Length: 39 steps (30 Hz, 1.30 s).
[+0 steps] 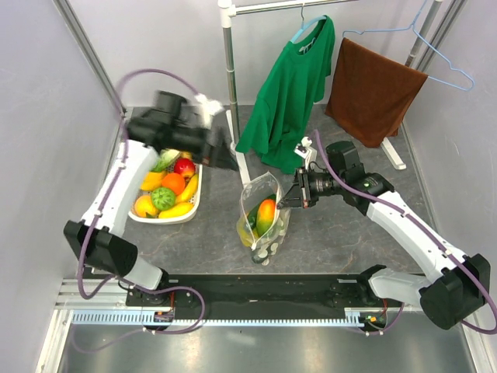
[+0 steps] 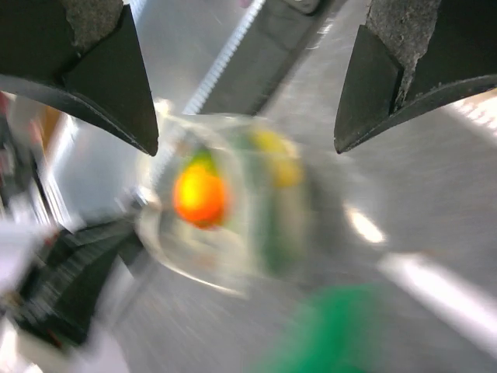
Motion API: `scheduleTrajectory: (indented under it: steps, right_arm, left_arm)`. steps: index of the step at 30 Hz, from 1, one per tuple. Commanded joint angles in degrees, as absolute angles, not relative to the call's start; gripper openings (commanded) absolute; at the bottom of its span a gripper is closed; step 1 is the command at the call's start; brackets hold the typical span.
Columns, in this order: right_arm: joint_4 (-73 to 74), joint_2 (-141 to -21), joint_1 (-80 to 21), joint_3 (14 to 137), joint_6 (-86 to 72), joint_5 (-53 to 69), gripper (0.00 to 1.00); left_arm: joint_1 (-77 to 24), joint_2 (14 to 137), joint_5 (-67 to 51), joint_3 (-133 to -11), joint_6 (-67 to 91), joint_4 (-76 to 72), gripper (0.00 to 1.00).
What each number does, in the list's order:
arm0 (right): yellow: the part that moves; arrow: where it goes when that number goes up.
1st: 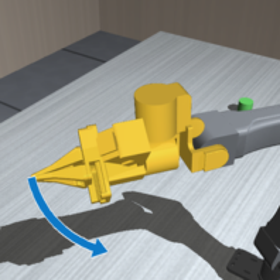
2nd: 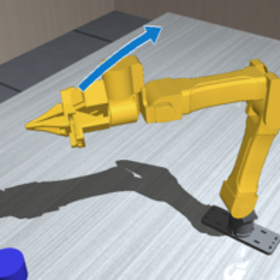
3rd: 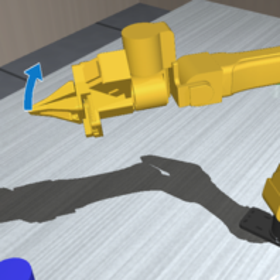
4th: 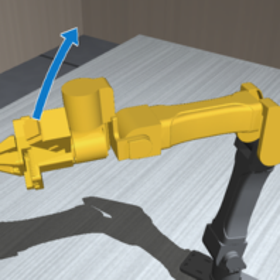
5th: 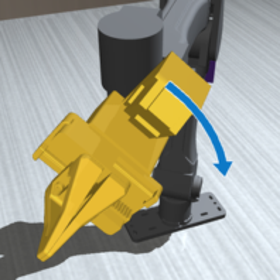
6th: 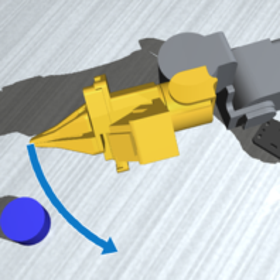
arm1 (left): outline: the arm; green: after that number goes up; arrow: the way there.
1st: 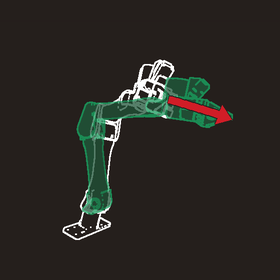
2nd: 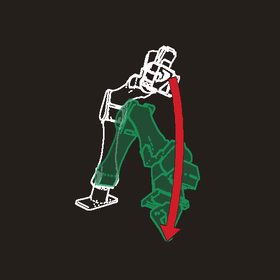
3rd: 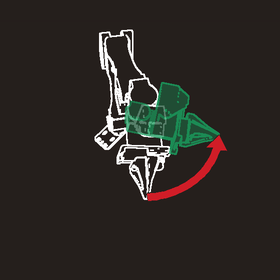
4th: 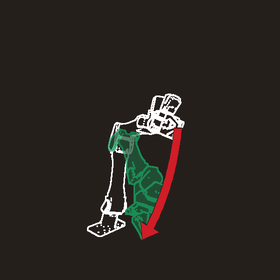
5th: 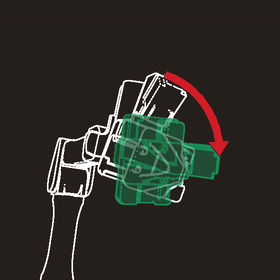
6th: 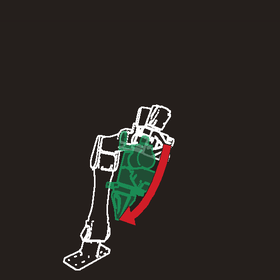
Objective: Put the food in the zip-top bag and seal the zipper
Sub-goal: Place the fake fruit in the zipper food storage bag, then pick up the fake fruit from the bin.
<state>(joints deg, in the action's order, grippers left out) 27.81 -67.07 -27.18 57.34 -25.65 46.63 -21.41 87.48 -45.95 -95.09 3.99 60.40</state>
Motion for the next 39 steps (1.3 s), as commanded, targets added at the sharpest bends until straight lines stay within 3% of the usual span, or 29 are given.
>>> scheduleTrajectory:
  steps: [1, 7, 13, 22, 27, 39]
  right_arm:
    - [26.28, -65.04, -27.42, 56.52, -24.26, 46.93, 0.0]
    - [26.28, -65.74, -27.51, 55.99, -23.2, 47.11, 0.0]
    - [26.28, -65.74, -27.33, 55.72, -23.2, 46.85, 0.0]
    - [26.45, -65.39, -27.33, 55.55, -23.82, 45.88, 0.0]
    - [26.63, -65.92, -27.42, 55.98, -23.99, 46.23, 0.0]
    - [26.54, -66.18, -27.42, 56.42, -24.61, 46.58, 0.0]
  left_arm:
    - [-3.39, 81.84, -45.1, -99.22, -9.73, 68.45, 1.0]
    - [13.41, 80.24, -40.53, -97.65, -28.02, 80.41, 1.0]
    - [18.98, 78.93, -30.96, -90.54, -34.28, 78.15, 1.0]
    - [17.67, 73.05, -24.36, -77.27, -27.61, 64.89, 1.0]
    - [12.32, 70.05, -16.71, -68.05, -23.3, 55.65, 1.0]
    - [1.77, 72.42, -5.37, -58.8, -18.63, 43.78, 1.0]
